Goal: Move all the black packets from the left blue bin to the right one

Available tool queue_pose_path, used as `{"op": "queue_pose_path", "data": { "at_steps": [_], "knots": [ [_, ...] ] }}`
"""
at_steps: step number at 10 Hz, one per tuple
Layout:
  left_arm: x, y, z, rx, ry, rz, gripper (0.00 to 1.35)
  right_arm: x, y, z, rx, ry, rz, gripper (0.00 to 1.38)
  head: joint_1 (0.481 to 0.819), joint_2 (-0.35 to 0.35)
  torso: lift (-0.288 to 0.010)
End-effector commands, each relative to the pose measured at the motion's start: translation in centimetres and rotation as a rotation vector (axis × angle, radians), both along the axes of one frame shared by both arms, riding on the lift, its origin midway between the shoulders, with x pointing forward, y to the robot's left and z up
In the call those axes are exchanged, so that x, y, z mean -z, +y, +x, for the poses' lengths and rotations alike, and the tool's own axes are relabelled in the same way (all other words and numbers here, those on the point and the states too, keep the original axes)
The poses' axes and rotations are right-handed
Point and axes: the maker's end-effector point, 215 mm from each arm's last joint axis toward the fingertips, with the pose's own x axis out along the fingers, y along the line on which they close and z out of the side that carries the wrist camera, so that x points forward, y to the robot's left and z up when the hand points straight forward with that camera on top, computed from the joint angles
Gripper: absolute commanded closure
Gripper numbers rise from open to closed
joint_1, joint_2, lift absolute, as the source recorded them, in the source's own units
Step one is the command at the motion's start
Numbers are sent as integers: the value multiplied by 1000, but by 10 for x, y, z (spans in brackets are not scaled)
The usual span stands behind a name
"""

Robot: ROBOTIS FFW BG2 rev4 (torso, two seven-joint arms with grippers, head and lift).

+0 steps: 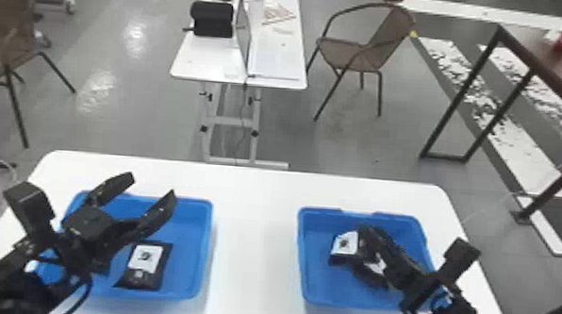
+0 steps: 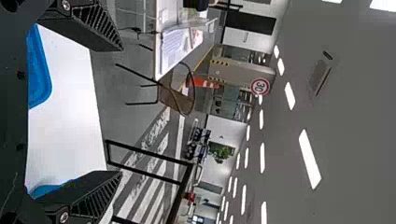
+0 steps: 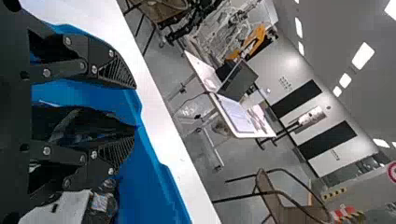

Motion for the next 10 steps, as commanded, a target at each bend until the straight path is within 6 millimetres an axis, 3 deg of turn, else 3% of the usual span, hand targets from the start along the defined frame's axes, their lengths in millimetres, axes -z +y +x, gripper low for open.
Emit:
{"op": "queue_pose_path", "data": {
  "at_steps": [1, 2, 3, 5, 7, 9, 10],
  "knots": [
    [24, 15, -5, -18, 80, 55, 105, -46, -28, 2, 96, -108, -169, 125, 695, -124, 0],
    [54, 20, -11, -12, 191, 103, 107, -78, -34, -6, 160, -190, -176, 190, 695, -140, 0],
    [92, 30, -21, -32, 335, 118, 116, -95, -27, -16, 179, -238, -150, 216, 695, -145, 0],
    [141, 39, -37, -63, 562, 180, 117, -102, -10, -36, 168, -263, -90, 217, 695, -123, 0],
    [162, 50, -36, -118, 705, 197, 122, -102, 13, -36, 125, -271, -40, 217, 695, -97, 0],
    [181, 59, -40, -177, 839, 225, 153, -101, 24, -33, 109, -272, -13, 219, 695, -59, 0],
    [191, 48, -34, -159, 869, 187, 153, -99, 25, -34, 105, -270, -6, 219, 695, -45, 0]
  ]
}}
